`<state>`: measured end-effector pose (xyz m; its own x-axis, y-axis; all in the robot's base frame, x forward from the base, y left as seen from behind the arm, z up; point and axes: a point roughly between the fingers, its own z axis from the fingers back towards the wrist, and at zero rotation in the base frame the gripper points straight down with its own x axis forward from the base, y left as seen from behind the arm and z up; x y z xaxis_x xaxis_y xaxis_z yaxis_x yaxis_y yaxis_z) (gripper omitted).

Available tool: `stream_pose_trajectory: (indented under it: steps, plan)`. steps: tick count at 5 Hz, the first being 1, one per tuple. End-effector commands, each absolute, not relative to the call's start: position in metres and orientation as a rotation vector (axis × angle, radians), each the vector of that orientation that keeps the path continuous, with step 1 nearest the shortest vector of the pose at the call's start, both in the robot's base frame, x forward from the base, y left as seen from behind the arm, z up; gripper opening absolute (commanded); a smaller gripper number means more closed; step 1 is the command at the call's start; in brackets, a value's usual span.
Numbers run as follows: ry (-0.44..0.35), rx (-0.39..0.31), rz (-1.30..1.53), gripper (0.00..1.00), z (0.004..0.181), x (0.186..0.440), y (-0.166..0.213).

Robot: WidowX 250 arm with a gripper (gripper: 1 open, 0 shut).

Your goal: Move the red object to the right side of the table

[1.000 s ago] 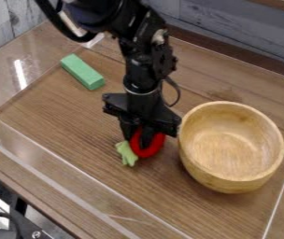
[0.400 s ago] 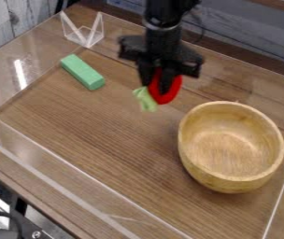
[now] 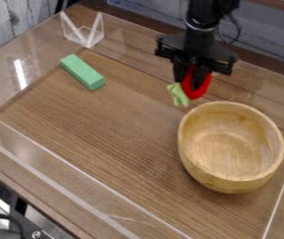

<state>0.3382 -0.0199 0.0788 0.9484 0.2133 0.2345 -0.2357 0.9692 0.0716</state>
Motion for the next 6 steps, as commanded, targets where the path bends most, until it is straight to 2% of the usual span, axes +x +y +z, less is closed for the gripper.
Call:
stream_pose_trajectory:
  steps: [1,2,3,4,6]
  plan:
    - [-0.302,0.095,0.253,0.0,0.089,0.357,-0.018]
    - [-0.313,0.101,0.275,0.0,0.082,0.367,-0.015]
    - [-0.331,0.087,0.213,0.0,0.095,0.376,-0.012]
    - [-0.345,0.076,0.158,0.0,0.106,0.375,-0.009]
    - [-0.357,0.109,0.327,0.0,0.14,0.366,0.008]
